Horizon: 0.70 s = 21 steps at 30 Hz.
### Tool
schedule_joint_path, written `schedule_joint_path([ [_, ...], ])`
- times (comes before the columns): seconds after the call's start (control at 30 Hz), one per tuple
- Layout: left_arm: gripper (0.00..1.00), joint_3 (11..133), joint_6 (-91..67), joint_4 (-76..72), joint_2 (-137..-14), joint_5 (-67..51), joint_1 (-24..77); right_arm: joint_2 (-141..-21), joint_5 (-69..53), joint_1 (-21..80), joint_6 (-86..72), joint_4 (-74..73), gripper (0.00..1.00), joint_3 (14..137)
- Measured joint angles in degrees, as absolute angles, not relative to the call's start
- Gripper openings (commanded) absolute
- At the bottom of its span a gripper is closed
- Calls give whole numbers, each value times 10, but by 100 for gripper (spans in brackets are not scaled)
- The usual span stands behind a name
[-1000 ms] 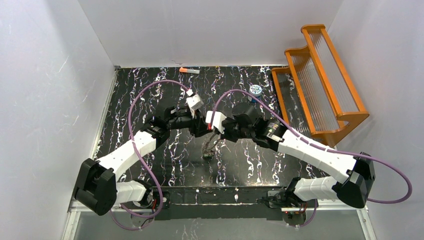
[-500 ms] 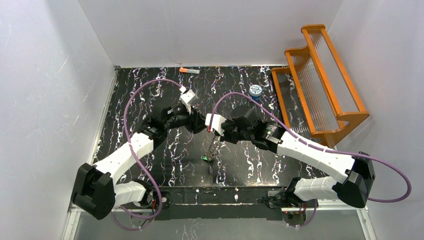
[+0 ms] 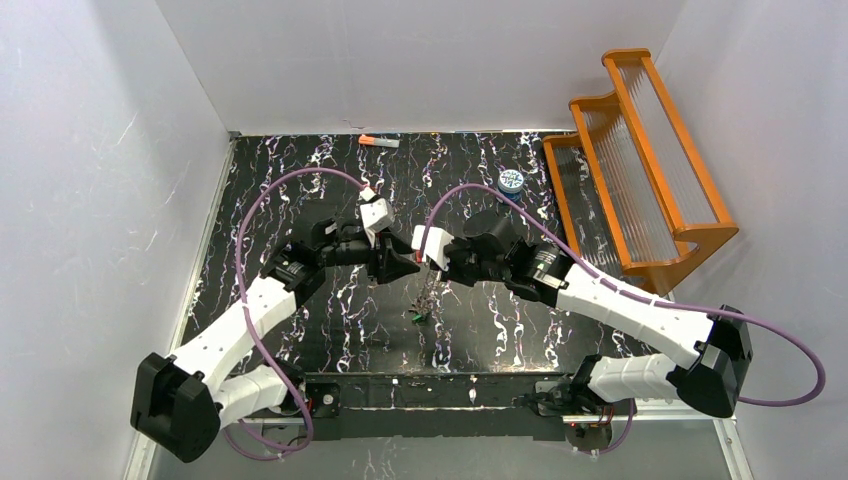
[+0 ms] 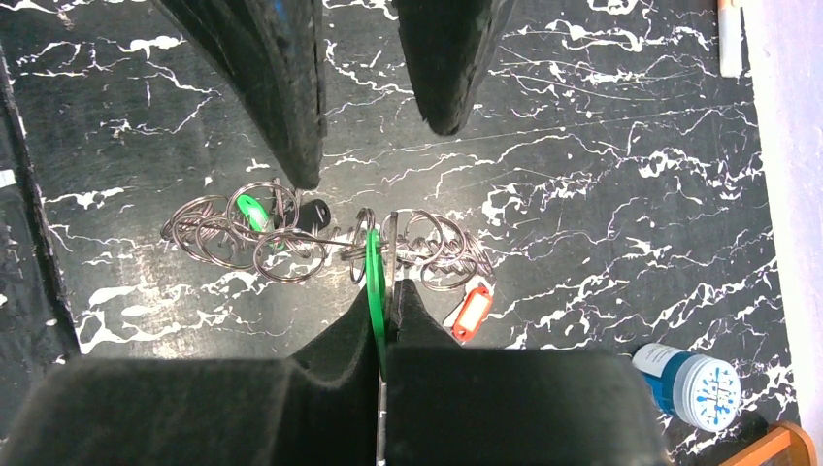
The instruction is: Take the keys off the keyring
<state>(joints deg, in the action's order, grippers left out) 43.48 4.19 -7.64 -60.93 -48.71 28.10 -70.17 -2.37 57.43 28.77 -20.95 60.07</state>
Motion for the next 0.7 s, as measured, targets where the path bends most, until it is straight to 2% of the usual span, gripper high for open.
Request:
schedule_joint_path([
  [0.4, 39, 435, 10, -132, -656, -584, 284, -701, -48, 578, 288, -210, 1, 601],
  [0.7, 23, 435, -3, -138, -686, -612, 298, -701, -55, 579, 288, -210, 1, 601],
])
